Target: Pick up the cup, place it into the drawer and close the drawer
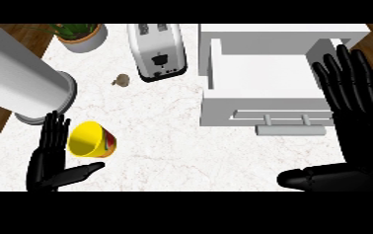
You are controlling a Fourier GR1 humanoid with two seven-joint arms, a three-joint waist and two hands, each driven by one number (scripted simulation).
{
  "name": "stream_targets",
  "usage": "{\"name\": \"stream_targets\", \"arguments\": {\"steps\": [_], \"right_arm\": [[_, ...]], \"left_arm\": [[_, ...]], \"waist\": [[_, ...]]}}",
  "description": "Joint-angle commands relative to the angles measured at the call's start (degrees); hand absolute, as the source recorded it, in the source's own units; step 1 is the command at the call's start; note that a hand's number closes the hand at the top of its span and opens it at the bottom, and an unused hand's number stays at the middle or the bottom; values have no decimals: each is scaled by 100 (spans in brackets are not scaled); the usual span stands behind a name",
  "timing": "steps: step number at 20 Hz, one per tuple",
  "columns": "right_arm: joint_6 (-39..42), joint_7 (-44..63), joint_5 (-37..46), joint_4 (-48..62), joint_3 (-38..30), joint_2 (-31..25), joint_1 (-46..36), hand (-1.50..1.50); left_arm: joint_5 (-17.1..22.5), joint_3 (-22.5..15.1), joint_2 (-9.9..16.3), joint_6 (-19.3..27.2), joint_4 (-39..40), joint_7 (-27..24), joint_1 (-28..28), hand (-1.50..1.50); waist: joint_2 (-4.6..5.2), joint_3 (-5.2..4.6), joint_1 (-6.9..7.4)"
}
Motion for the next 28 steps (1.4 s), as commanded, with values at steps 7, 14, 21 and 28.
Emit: {"name": "stream_targets", "arguments": {"steps": [7,14,21,28], "right_arm": [[224,-88,-119,106,-115,-82,141,-150],[129,-443,303,268,252,158,209,-150],[-23,-254,330,-207,464,322,381,-150],[250,30,-329,126,-359,-168,-71,-150]], "left_arm": [[-30,9,94,-74,1067,-711,-146,-150],[195,151,411,-206,1516,-750,-538,-150],[-48,18,251,-457,2884,-2133,-725,-150],[372,75,322,-248,2593,-1257,-1246,-150]], "waist": [[-2,1,3],[-2,2,9],[0,-1,-11],[-1,1,-1]]}}
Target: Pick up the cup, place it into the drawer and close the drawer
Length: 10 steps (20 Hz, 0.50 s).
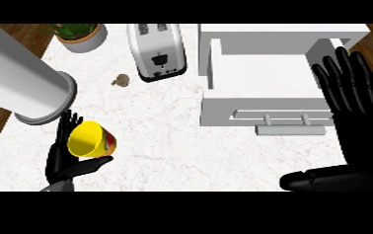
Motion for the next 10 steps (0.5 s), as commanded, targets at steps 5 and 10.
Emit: {"name": "stream_targets", "arguments": {"steps": [5,10], "right_arm": [[-135,-3,203,142,166,110,-169,-150],[-138,292,-51,-250,18,46,-77,-150]], "left_arm": [[67,7,67,-496,1160,-662,-480,-150],[295,77,238,-1279,1573,-624,-765,-150]], "waist": [[7,-2,-10],[12,-7,-50]]}}
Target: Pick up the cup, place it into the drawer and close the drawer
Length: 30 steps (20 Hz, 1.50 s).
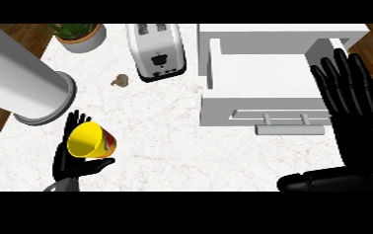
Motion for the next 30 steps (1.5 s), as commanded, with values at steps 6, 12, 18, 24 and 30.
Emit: {"name": "stream_targets", "arguments": {"steps": [6,12,18,24,30], "right_arm": [[146,-26,-214,223,-198,-126,-68,-150],[-67,327,-87,-364,-32,-44,-8,-150],[-120,396,-72,-433,-30,-31,-21,-150],[139,81,-319,354,-465,-289,-342,-150],[-7,248,-109,-154,-169,-115,-3,-150]], "left_arm": [[159,11,94,-811,605,-443,-483,150],[-47,-137,-16,-413,521,-961,-434,150],[-22,-27,-112,11,686,-1208,-825,150],[-84,-267,-491,329,-43,-1295,-510,150],[118,-513,-379,-70,-1203,-578,-467,150]], "waist": [[6,-1,-8],[-2,-2,-12],[5,-4,-35],[-7,5,41],[-26,6,53]]}}
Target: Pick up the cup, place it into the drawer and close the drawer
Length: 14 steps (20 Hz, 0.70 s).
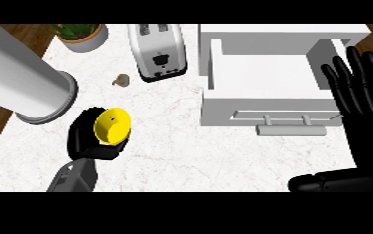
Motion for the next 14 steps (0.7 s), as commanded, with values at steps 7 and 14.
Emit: {"name": "stream_targets", "arguments": {"steps": [7,14], "right_arm": [[-147,409,7,-28,7,-38,-297,-150],[282,-233,-137,-13,-170,-104,437,-150]], "left_arm": [[298,-647,40,-273,-2641,1682,280,150],[383,-1217,-610,899,-4248,3206,-136,150]], "waist": [[-11,2,50],[-8,4,-11]]}}
